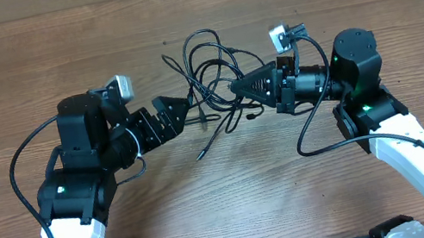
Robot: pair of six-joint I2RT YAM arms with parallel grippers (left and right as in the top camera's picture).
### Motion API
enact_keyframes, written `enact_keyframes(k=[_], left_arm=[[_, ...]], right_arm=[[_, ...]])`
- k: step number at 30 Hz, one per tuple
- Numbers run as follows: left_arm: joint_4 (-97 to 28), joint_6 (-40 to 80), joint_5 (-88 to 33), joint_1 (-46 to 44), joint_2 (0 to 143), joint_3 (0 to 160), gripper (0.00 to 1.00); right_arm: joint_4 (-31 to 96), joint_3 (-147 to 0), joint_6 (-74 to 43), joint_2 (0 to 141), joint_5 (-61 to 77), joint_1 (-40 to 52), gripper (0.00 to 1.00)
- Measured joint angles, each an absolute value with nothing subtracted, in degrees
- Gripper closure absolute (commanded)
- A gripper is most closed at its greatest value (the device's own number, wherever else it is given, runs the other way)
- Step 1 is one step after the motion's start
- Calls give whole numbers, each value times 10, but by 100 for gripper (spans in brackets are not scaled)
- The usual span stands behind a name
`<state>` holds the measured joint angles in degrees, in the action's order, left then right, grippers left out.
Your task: Untangle cables
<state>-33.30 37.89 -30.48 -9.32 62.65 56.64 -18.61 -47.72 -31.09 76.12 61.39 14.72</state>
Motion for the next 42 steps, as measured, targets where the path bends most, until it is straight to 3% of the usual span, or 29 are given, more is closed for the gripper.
enact_keyframes(k=[10,29,35,37,38,41,42], left_arm=[[-306,466,-323,-93,627,566,1],[-281,509,-323,-93,627,566,0],[-274,511,-323,-93,627,566,9],[-274,512,-324,-93,627,566,18],[-274,512,-323,-93,627,566,29],[-274,514,-324,-93,627,566,77],[-274,515,-324,-93,627,566,88]], right_arm=[[-242,-477,-316,761,664,147,96],[-256,-477,-317,761,701,157,96],[-261,-477,-317,761,702,171,96],[-261,-477,-317,761,703,173,96],[-261,-477,-317,761,703,173,96],[-261,-477,-317,761,703,173,96],[-261,-477,-317,761,703,173,96]])
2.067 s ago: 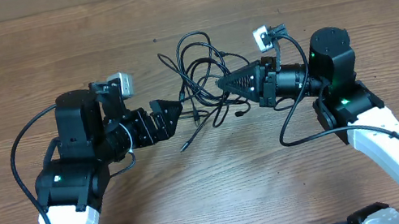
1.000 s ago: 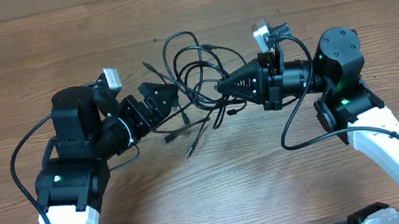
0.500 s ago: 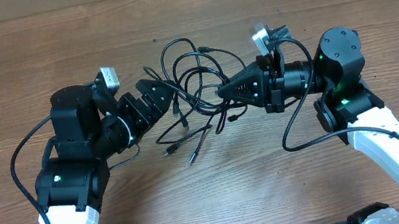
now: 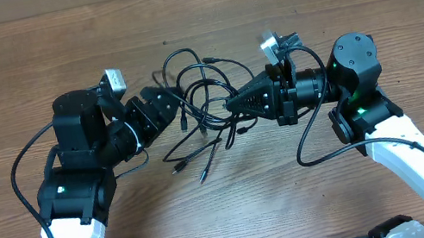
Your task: Untangle cables
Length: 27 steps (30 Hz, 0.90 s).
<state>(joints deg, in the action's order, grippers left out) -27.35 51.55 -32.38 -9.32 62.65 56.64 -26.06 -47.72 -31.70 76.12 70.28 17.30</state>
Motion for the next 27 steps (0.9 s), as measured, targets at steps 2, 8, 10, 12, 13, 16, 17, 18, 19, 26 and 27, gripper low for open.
enact_keyframes(k=[2,8,10,12,13,16,17,18,19,26,27], left_arm=[[-274,515,-324,-93,627,566,96],[-273,515,-325,-93,627,566,96],[-273,515,-325,-93,627,566,96],[-274,515,-326,-93,627,566,96],[-274,512,-325,-93,627,566,96],[-276,476,-326,-93,627,566,96],[-283,451,-325,-93,627,566,96],[-291,426,-324,-93,627,567,96],[-300,404,-323,-93,627,567,96],[-380,260,-248,-93,627,568,96],[-387,244,-232,-93,627,568,96]], right_arm=[[-261,-477,-317,761,703,173,96],[-260,-477,-317,761,703,173,96],[-260,-477,-317,761,703,173,96],[-260,-477,-317,761,703,173,96],[-260,-477,-317,761,703,173,96],[-259,-477,-317,761,703,173,96],[-259,-477,-317,761,703,173,96],[-259,-477,-317,761,703,173,96],[-259,-477,-317,761,703,173,96],[-259,-477,-317,761,703,173,96],[-258,-477,-317,761,703,173,96]])
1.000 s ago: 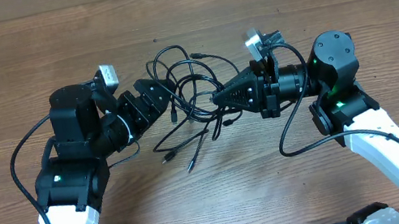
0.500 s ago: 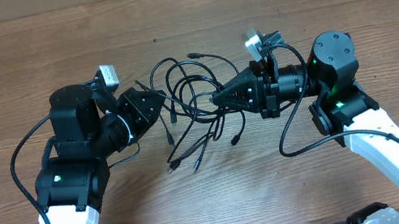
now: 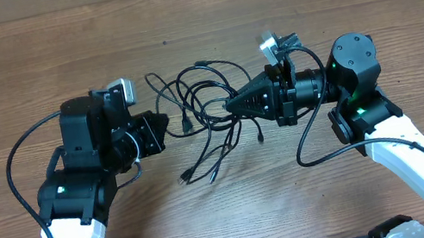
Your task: Untangle cables
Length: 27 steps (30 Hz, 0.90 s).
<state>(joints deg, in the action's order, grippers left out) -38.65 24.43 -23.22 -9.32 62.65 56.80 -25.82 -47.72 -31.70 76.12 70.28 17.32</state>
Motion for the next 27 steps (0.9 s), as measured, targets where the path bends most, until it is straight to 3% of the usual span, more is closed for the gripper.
enact_keyframes(k=[18,27], left_arm=[[-417,-34,122,-94,627,568,96],[-383,-140,244,-94,627,568,96]], right_arm=[[-258,-477,-317,761,703,173,96],[-258,-477,-317,761,702,173,96]])
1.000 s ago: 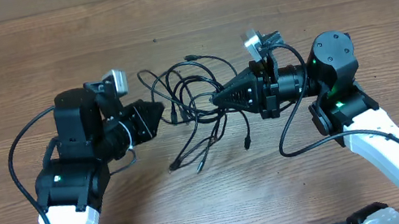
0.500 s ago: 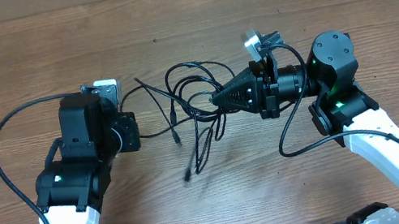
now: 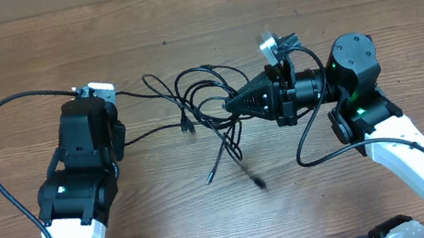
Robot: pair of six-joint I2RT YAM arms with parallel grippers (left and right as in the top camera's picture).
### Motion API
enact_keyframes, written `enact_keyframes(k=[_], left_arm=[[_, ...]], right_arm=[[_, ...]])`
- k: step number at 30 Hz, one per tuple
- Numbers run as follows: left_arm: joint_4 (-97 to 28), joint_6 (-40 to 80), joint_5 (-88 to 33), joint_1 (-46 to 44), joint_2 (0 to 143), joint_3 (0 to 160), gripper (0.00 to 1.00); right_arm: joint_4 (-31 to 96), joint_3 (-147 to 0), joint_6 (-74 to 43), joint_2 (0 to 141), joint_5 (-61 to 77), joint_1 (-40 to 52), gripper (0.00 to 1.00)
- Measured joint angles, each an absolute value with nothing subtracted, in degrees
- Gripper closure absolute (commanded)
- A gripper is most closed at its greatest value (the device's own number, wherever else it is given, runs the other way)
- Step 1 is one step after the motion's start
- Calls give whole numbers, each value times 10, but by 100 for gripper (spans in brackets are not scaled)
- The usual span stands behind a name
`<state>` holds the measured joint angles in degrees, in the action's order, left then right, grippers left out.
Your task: Untangle cables
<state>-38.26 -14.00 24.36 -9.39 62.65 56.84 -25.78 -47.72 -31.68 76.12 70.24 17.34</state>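
Note:
A tangle of thin black cables (image 3: 200,99) lies mid-table, with loops toward the back and loose plug ends hanging toward the front (image 3: 211,178). My right gripper (image 3: 229,105) points left into the tangle, its fingertips shut on a strand at the tangle's right side. My left gripper (image 3: 120,137) is tucked under its wrist at the left, its fingers mostly hidden. A strand (image 3: 153,132) runs straight from the tangle into it. Another strand (image 3: 133,92) stretches past the left wrist camera.
Bare wooden table (image 3: 194,17) all round. The left arm's own camera lead arcs wide to the left. The right arm's lead (image 3: 308,141) loops below its wrist. A blurred plug end (image 3: 257,183) lies near the front.
My left gripper has drawn back to the left, and two strands are now pulled out straight from the tangle. The loose ends have shifted right. The right gripper has stayed put.
Both grippers first met at the bundle, left of centre and right. The left then pushed in among the loops while the right shifted slightly left. After that the left was further left, and now it is furthest, with strands stretched out and the bundle looser.

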Motion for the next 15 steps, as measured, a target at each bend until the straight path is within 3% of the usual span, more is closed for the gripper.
enact_keyframes(k=[15], left_arm=[[-273,-318,326,-94,627,569,96]], right_arm=[[-247,-477,-317,761,701,174,96]])
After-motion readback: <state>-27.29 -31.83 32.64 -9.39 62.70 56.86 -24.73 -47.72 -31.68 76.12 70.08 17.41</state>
